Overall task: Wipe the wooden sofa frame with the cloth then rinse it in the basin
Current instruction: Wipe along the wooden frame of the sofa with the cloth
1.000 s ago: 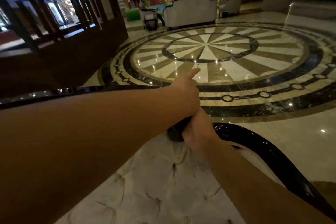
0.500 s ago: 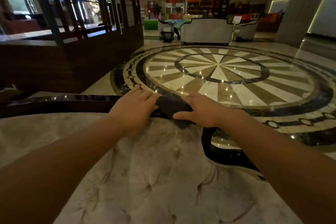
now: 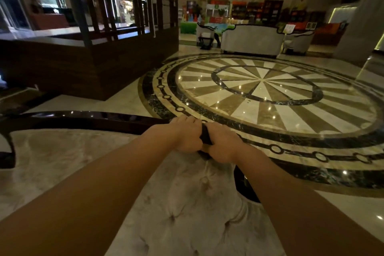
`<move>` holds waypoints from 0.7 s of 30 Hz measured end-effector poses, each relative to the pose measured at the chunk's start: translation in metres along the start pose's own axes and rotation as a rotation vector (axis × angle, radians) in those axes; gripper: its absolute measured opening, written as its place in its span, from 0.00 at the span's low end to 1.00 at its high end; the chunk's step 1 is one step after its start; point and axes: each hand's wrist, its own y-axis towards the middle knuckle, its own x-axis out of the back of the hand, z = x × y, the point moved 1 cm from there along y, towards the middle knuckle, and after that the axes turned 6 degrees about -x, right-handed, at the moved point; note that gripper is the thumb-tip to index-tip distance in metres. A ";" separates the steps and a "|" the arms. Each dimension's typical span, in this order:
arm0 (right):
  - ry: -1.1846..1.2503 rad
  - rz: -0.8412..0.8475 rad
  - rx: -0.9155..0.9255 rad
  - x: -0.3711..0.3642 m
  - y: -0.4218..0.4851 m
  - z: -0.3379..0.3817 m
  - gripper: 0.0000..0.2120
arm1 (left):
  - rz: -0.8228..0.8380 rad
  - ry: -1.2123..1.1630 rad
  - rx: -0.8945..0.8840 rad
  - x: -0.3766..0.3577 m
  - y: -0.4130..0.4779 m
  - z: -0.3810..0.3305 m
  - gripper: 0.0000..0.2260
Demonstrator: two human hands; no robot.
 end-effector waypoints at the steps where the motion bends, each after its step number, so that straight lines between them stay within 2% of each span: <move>1: -0.014 -0.021 0.000 -0.002 -0.001 -0.002 0.26 | 0.031 -0.012 0.003 0.002 0.002 0.002 0.29; 3: -0.050 -0.069 0.009 -0.007 -0.002 -0.003 0.26 | 0.086 -0.010 0.011 0.006 0.006 0.005 0.27; 6: -0.070 -0.126 0.041 -0.008 -0.006 -0.005 0.26 | 0.072 0.083 -0.014 0.007 0.007 0.003 0.28; 11: -0.125 -0.045 -0.010 -0.005 -0.008 -0.001 0.31 | -0.128 0.235 -0.136 -0.011 -0.003 0.007 0.29; 15: -0.169 -0.012 -0.065 0.002 -0.010 0.013 0.34 | -0.331 0.223 -0.232 -0.018 -0.014 0.019 0.25; 21: -0.281 0.018 -0.126 -0.006 0.007 0.078 0.37 | -0.424 0.164 -0.312 -0.019 -0.030 0.080 0.22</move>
